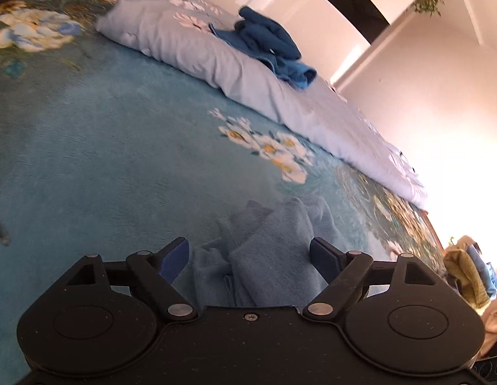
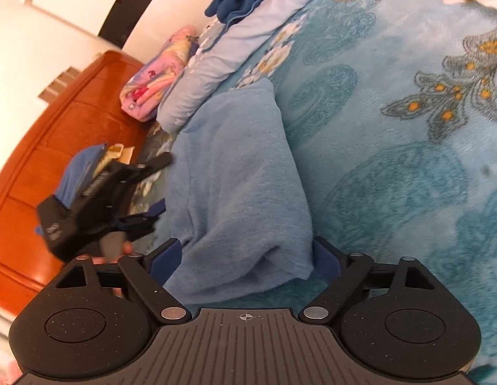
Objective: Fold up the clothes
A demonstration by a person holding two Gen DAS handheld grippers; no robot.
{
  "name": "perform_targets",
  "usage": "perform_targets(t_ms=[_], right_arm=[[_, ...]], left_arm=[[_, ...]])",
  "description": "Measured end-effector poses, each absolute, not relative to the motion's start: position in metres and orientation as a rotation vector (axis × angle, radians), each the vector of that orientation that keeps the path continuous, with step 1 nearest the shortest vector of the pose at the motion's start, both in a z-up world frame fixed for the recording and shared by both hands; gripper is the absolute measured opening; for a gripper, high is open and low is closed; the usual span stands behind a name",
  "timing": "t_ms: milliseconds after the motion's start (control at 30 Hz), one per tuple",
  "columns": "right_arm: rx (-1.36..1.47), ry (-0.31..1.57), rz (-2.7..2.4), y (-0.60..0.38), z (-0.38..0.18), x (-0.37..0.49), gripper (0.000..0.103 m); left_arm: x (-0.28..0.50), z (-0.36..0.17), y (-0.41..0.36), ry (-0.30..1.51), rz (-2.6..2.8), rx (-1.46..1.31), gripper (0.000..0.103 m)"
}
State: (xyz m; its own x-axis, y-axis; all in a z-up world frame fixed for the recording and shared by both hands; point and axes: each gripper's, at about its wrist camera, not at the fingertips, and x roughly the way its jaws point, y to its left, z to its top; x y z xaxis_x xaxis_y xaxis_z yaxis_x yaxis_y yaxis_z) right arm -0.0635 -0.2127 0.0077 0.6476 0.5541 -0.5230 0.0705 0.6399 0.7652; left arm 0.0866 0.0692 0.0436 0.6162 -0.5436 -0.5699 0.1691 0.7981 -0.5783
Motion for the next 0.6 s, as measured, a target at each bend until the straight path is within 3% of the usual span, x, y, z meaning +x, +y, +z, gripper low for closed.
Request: perform_targets(t_ms=[67, 100, 133, 200, 233, 333, 600], right_arm=[[0.866, 0.822, 0.303, -0.21, 0.007, -0.061, 0.082], [0.871, 0.822, 0.296, -0.209, 0.006, -0.06, 0.064], [0.872, 0.828, 0.288, -0.209, 0.005, -0.058, 0.045], [0.871, 0.839, 0.272, -0.21, 0.004, -0.055, 0.026], [0.855, 0.836, 0.269, -0.213, 0.006, -0.054, 0.024], [0.781, 0.818, 0.266, -0.228, 0.021, -0.043, 0.023], [0.564, 0.812, 0.191, -0.279, 0.057, -0.007, 0.023]], left_arm=[[0.092, 0.038, 0.066, 0.818, -0.45, -0.536, 0.078], [0.093, 0.035, 0.065, 0.82, -0.454, -0.556, 0.071], [0.091, 0.034, 0.064, 0.818, -0.453, -0.562, 0.057], [0.088, 0.034, 0.062, 0.818, -0.439, -0.549, 0.036], [0.084, 0.034, 0.062, 0.816, -0.44, -0.549, 0.025], [0.07, 0.035, 0.061, 0.82, -0.455, -0.578, 0.017], [0.018, 0.03, 0.043, 0.847, -0.529, -0.633, 0.019]])
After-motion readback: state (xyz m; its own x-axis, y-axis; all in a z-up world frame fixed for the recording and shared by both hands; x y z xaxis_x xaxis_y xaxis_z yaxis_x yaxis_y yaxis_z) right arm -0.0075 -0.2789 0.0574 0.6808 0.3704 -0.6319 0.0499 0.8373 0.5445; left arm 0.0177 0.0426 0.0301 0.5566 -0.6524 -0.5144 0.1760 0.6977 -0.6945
